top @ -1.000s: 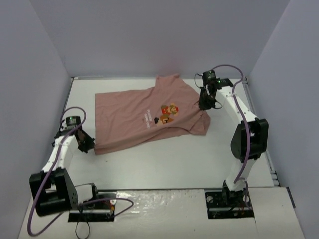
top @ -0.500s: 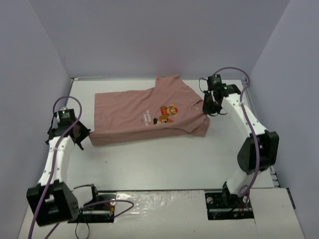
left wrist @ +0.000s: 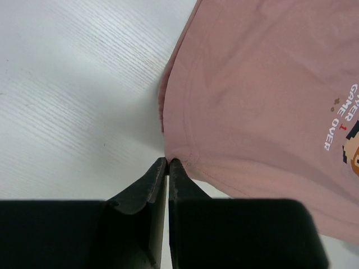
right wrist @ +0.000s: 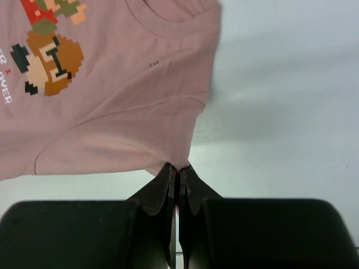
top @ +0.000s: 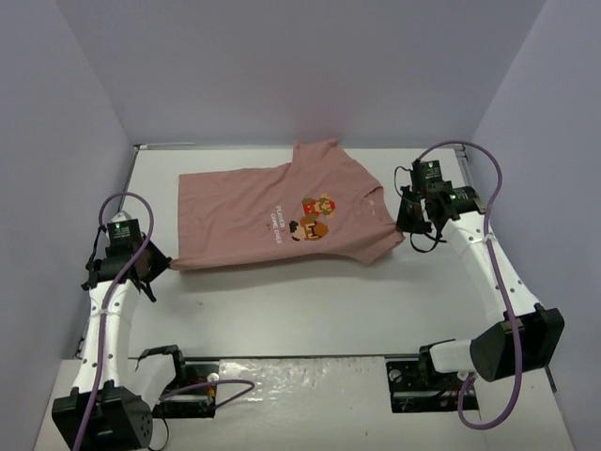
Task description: Fold and stack the t-shirts
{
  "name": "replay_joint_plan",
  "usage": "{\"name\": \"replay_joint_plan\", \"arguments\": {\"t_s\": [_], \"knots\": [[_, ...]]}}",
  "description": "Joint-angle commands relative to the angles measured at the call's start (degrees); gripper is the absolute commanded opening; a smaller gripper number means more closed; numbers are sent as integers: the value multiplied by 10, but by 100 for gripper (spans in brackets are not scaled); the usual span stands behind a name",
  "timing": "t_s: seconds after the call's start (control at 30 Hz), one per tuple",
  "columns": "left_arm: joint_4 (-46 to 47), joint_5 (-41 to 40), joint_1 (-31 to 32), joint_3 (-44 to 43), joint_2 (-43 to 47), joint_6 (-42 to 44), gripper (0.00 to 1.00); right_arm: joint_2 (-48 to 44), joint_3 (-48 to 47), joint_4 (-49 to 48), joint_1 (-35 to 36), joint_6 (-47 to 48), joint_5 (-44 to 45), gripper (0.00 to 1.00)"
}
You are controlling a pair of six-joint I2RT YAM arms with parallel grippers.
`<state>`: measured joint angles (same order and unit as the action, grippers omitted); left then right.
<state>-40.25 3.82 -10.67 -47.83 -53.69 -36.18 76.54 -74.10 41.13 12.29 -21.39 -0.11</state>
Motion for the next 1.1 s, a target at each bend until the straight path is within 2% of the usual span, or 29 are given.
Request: {"name": "replay_joint_plan", "arguments": {"t_s": [0.0,0.27,0.7,1.07], "knots": [[-4,-7,2,-8,14,22,0,-23,22,12,-4,-5,-10,0],[1,-33,2,-37,-21,34,0,16,-6,14,-3,8,-10,0],[63,-53,3,-80,-131,42,0,116,-75,13,-3,42,-1,0],[86,-65,36,-101,-206,42,0,172,-119,13,-3,57,-1,0]]}}
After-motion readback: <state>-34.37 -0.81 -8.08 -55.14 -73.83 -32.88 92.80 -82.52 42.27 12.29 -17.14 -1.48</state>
